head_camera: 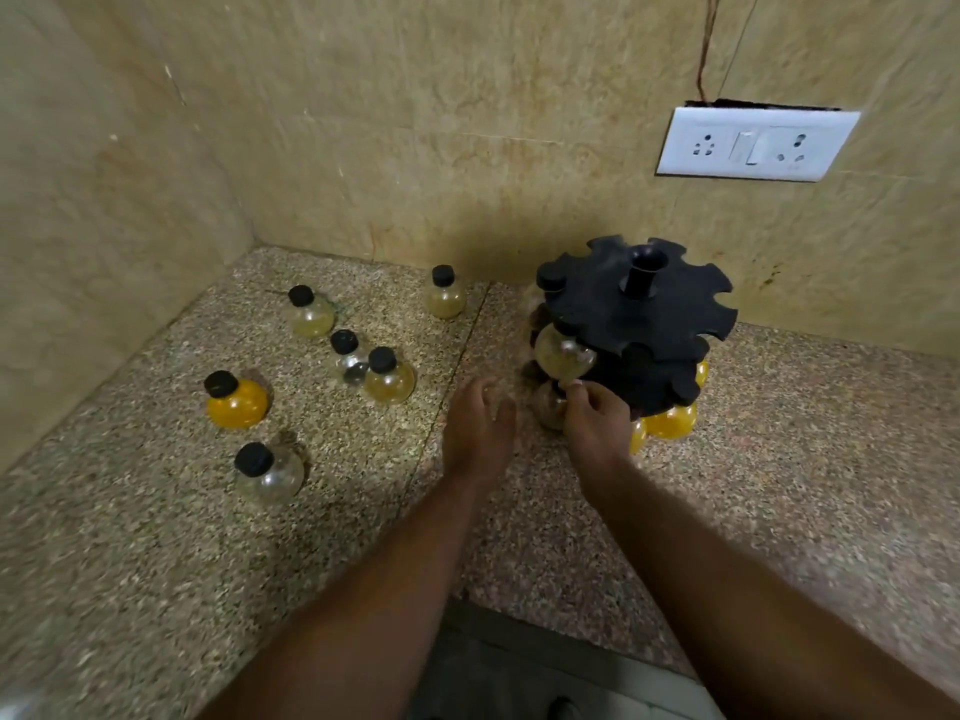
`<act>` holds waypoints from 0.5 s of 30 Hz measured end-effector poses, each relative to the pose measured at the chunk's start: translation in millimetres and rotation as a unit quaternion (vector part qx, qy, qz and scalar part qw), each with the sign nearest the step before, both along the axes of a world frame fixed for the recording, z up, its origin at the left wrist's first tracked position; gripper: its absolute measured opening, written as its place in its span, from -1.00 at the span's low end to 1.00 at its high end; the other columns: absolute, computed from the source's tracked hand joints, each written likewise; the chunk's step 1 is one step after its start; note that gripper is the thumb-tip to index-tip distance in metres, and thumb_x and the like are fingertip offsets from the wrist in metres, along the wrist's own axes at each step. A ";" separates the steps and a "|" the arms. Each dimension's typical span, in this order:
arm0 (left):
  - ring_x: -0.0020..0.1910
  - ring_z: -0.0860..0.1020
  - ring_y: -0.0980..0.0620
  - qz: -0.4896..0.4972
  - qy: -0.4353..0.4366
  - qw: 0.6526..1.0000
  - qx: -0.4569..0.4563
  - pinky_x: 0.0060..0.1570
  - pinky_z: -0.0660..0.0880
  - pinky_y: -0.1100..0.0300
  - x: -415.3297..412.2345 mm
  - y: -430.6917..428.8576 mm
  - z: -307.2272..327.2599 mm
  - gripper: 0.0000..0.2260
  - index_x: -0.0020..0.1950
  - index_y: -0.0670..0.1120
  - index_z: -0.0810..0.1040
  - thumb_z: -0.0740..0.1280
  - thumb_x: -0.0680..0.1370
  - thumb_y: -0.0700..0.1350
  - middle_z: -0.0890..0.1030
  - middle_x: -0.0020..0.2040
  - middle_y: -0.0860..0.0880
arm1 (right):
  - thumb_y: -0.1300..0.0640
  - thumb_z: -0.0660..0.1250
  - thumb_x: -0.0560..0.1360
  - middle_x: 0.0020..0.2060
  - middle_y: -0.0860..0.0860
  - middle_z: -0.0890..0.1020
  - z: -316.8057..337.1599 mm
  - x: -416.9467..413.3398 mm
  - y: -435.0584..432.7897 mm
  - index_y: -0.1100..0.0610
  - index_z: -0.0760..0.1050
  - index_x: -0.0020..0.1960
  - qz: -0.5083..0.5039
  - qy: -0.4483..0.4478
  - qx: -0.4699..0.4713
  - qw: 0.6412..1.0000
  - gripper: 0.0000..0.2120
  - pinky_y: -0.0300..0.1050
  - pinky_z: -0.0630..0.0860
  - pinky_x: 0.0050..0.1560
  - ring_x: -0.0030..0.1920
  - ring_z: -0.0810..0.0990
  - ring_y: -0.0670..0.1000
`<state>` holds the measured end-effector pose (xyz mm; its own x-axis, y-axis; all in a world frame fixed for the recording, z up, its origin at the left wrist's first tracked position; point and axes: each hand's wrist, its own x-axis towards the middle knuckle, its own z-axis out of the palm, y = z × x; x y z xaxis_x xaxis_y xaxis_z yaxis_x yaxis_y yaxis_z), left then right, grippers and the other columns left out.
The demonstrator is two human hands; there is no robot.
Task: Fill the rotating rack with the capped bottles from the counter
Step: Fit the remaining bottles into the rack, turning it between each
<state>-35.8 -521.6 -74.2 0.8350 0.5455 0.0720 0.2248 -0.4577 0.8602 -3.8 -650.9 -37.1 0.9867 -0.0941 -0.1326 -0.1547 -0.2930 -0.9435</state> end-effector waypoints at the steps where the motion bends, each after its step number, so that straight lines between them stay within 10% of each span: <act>1: 0.08 0.54 0.07 0.006 0.014 1.000 -0.011 -0.01 0.48 0.13 -8.5 8.4 -6.8 -0.64 0.35 -0.03 0.49 0.32 0.58 0.03 0.57 0.17 0.02 | -0.03 0.20 0.61 -0.13 0.16 0.66 -5.7 -6.0 8.4 0.19 0.61 -0.02 0.012 0.006 -0.017 1.000 -0.67 0.08 0.55 -0.07 -0.10 0.60 0.14; 15: 0.12 0.58 -0.15 0.212 0.102 0.967 -0.098 0.10 0.54 -0.05 -131.3 114.7 -71.3 -0.53 0.18 -0.10 0.58 0.22 0.47 0.21 0.61 0.12 -0.11 | -0.12 0.26 0.55 0.22 0.07 0.60 -68.0 -82.5 137.1 -0.05 0.44 0.38 0.295 0.051 -0.266 0.916 -0.58 0.00 0.54 0.12 0.15 0.60 0.13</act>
<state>-167.1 -406.9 -145.5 0.5199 0.8281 -0.2096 0.5307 -0.1209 0.8389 -86.3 -513.8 -105.0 0.8714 0.3743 -0.3173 0.0992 -0.7677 -0.6331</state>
